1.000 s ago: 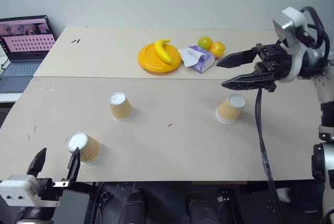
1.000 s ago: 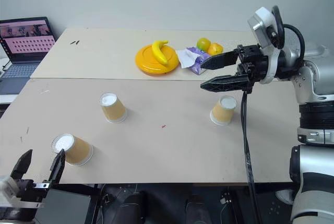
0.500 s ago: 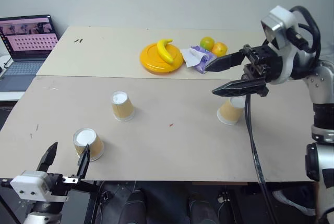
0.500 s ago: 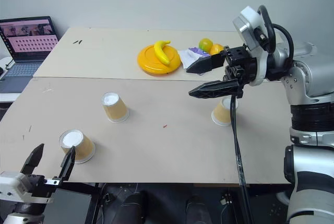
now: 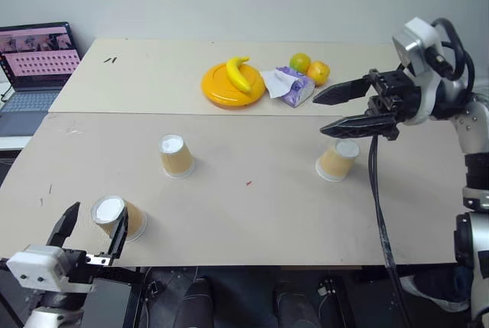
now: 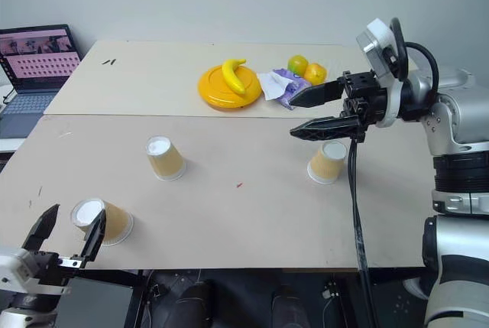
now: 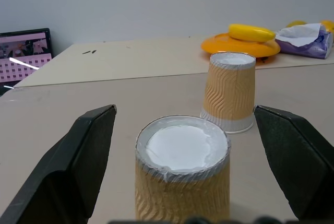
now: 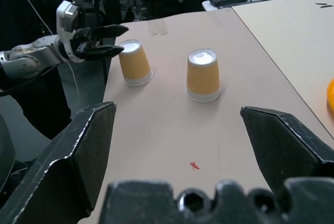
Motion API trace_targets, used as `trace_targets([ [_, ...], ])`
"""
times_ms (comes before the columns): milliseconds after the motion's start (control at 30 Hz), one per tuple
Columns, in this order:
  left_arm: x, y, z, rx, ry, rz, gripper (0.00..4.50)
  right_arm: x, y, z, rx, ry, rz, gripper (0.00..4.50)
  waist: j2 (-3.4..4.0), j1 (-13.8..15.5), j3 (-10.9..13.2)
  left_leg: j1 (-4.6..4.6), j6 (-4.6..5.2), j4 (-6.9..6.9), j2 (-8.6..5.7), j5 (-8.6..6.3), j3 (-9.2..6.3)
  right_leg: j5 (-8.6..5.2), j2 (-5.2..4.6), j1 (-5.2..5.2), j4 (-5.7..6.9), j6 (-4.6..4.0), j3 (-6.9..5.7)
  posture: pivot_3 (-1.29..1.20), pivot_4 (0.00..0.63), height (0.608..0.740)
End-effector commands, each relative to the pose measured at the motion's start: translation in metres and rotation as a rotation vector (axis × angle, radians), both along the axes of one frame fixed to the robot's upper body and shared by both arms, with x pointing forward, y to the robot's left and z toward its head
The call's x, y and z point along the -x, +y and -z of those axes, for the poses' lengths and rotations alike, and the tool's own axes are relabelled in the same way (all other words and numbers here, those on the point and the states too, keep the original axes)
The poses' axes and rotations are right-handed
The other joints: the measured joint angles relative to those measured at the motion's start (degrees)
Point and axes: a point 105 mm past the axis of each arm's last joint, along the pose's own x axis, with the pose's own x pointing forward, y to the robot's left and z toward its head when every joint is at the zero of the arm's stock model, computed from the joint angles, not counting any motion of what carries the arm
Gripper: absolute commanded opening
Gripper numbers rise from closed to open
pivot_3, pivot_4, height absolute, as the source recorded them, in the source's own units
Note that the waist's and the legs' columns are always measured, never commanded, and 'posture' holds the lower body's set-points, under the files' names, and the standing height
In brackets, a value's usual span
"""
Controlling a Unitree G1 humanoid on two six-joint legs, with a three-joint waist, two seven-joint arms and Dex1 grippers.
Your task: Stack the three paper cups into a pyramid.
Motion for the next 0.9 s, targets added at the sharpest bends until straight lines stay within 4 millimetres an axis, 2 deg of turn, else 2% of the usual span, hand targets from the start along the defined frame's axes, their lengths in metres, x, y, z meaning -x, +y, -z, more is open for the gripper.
trace_targets([
  [33, 0.001, -0.004, -0.002, 0.008, -0.008, -0.004, 4.5, 0.01, -0.004, -0.008, 0.003, -0.05, -0.046, 4.48, 0.0, 0.0, 0.0, 0.0, 0.0, 0.01, 0.0, 0.0, 0.0, -0.03, 0.0, 0.0, 0.0, -0.04, 0.0, 0.0, 0.15, 0.732],
  [133, -0.003, -0.008, 0.001, 0.016, -0.006, 0.001, 4.5, 0.009, -0.005, -0.007, 0.008, -0.047, -0.039, 4.48, 0.0, 0.1, 0.0, -0.01, 0.0, 0.03, -0.01, 0.0, 0.0, -0.15, 0.0, 0.01, -0.01, -0.25, 0.01, 0.0, 0.15, 0.732],
  [533, -0.01, -0.003, 0.004, 0.03, -0.003, -0.05, 4.5, 0.009, -0.003, -0.01, 0.013, -0.046, -0.033, 4.48, 0.0, 0.1, 0.0, -0.01, 0.0, 0.03, -0.01, 0.0, 0.0, -0.06, 0.0, 0.01, 0.0, -0.07, 0.0, 0.0, 0.15, 0.732],
  [800, -0.015, 0.001, 0.03, 0.058, 0.07, -0.06, 4.5, 0.01, -0.002, -0.011, 0.012, -0.051, -0.016, 4.48, 0.0, 0.1, 0.0, -0.02, 0.0, 0.01, -0.01, -0.01, 0.0, -0.08, 0.0, 0.0, -0.01, -0.09, 0.0, 0.0, 0.15, 0.732],
  [900, -0.02, 0.0, 0.032, 0.055, 0.067, -0.057, 4.5, 0.011, -0.002, -0.011, 0.011, -0.049, -0.01, 4.48, 0.0, 0.1, 0.0, -0.02, 0.0, 0.02, -0.01, -0.01, -0.01, -0.08, 0.0, -0.01, 0.0, -0.08, 0.0, 0.0, 0.15, 0.732],
])
